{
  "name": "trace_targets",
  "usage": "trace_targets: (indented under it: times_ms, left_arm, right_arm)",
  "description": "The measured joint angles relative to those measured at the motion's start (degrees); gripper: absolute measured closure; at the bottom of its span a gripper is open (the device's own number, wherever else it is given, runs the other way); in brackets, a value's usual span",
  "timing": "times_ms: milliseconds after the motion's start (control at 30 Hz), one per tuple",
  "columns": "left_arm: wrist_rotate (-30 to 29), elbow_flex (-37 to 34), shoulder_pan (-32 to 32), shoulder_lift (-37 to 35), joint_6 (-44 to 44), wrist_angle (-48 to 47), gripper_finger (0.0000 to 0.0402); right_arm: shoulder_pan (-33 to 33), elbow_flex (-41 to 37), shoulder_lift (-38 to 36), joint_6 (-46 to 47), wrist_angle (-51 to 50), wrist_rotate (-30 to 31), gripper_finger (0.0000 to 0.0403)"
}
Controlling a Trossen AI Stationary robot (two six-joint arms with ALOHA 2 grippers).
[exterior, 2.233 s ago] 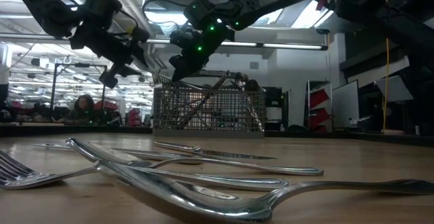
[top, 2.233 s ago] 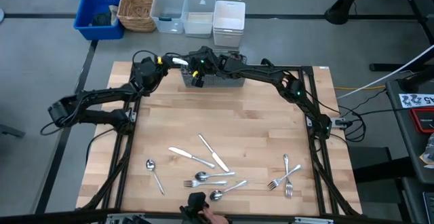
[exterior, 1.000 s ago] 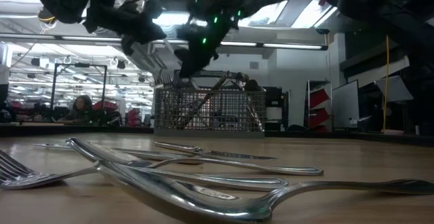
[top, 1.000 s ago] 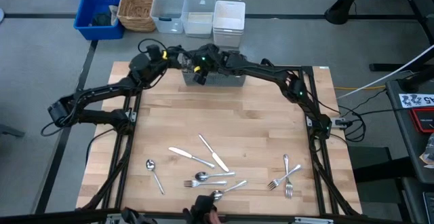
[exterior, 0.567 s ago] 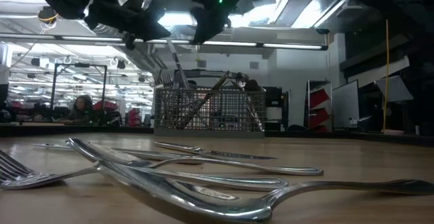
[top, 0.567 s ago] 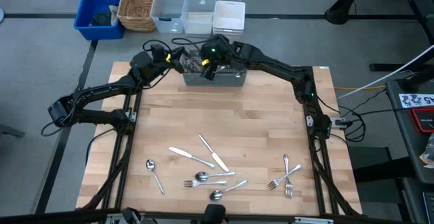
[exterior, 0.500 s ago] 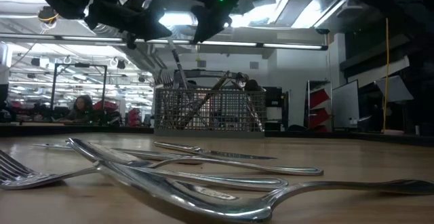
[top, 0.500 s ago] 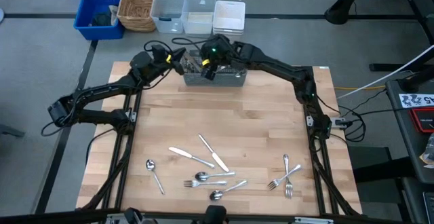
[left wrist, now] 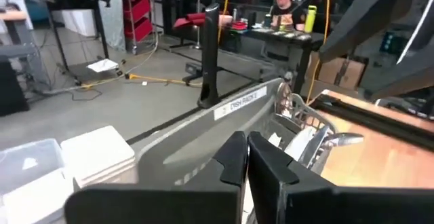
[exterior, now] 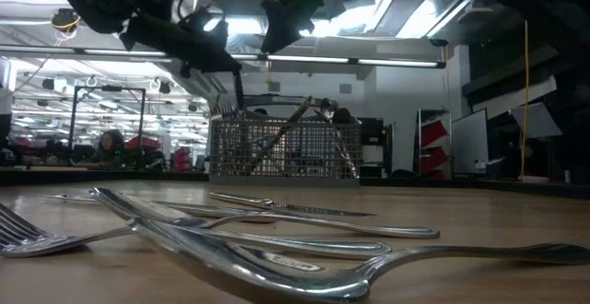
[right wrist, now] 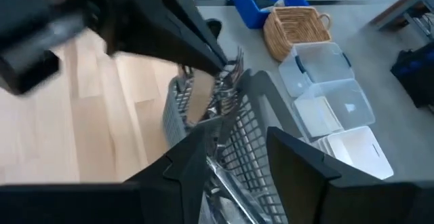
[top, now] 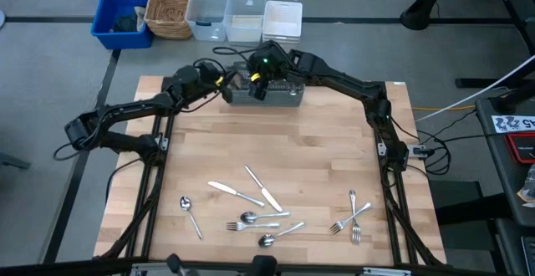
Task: Sort silverware
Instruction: Adjust silver knife in the dishwasher utensil holder
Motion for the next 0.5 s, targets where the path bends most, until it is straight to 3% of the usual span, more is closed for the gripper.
trace_targets:
  times_ms: [233, 500]
  left_arm:
    - [-0.3, -0.1, -2.1, 4.5, 0.5, -0.3, 0.0357]
    - [-1.0, -0.1, -2.0, 2.5, -1.9, -0.4, 0.0280]
  right_arm:
    - [0.0, 0.0, 0.0, 0.0, -0.9, -0.4, 0.0247]
    - [0.1, 0.0, 0.0, 0.0, -2.6, -0.4, 0.0247]
